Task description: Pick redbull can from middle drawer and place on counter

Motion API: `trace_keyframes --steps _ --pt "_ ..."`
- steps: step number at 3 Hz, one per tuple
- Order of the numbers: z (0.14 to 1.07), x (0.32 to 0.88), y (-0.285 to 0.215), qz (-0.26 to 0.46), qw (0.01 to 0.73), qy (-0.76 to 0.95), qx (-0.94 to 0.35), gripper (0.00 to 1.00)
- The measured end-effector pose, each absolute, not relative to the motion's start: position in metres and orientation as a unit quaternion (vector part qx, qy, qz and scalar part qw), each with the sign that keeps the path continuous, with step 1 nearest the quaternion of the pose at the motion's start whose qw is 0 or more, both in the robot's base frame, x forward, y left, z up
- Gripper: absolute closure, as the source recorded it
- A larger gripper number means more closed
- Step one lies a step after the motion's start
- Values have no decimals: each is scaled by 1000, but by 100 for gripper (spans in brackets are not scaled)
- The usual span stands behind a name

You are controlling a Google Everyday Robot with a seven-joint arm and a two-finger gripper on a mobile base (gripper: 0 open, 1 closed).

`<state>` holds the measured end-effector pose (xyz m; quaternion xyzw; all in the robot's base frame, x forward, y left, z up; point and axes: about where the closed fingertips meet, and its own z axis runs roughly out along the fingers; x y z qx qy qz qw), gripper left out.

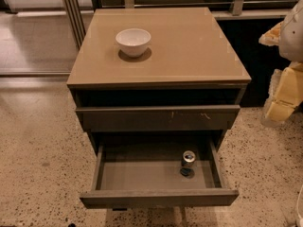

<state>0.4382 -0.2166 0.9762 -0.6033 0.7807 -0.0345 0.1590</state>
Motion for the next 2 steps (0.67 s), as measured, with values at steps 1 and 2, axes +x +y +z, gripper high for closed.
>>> trace_keyframes --steps 1,2 --pt "976 438 -217 -34 159 781 -603 0" --pt "976 438 -217 -34 159 781 -603 19"
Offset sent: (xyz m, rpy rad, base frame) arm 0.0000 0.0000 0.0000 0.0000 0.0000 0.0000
